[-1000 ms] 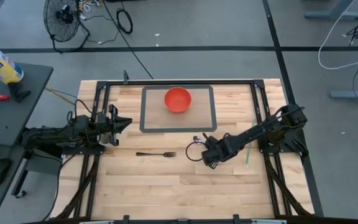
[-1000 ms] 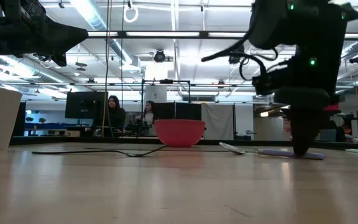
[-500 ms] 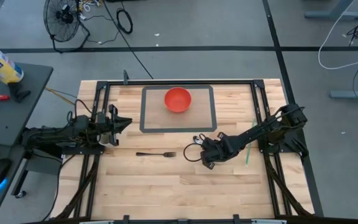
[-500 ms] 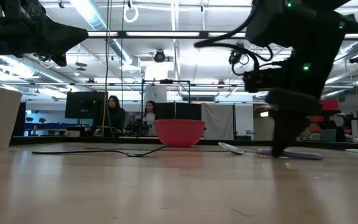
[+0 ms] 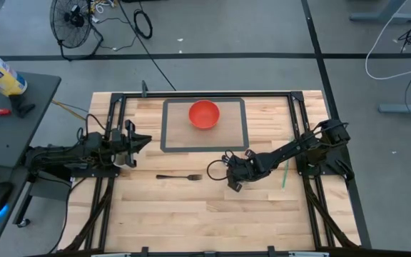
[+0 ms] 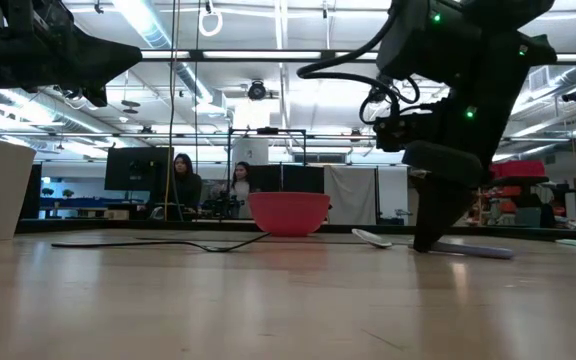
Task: Pick & Place Utensil
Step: Put the purple spoon into the orange bowl
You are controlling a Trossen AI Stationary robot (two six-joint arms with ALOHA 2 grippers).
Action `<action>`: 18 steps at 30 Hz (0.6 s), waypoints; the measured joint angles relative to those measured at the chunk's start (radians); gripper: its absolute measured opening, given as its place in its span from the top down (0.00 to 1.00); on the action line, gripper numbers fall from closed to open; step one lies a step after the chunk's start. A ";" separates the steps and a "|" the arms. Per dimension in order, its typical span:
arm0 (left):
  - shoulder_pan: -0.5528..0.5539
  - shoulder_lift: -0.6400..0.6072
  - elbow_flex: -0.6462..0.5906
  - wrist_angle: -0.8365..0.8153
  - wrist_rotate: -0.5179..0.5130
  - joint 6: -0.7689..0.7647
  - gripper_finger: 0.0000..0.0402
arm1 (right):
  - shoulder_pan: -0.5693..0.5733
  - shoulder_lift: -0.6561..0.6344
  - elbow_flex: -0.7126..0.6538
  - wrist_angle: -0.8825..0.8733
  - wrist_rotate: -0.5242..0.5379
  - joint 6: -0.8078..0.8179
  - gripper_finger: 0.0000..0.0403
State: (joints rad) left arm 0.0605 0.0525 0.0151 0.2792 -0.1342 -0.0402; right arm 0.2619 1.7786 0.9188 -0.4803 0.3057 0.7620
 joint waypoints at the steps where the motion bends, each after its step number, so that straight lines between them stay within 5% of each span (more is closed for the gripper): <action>1: 0.000 0.000 0.000 0.000 0.000 0.000 0.90 | 0.000 0.000 0.000 -0.001 -0.001 0.000 0.77; 8: 0.000 0.000 0.000 0.000 0.000 0.000 0.90 | 0.000 0.001 -0.001 -0.002 -0.007 0.000 0.89; 18: 0.000 0.000 0.000 0.000 0.000 0.000 0.90 | -0.002 -0.028 0.024 -0.045 -0.033 -0.063 0.87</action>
State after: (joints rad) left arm 0.0601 0.0521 0.0151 0.2794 -0.1345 -0.0402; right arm 0.2600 1.7503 0.9432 -0.5257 0.2727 0.6991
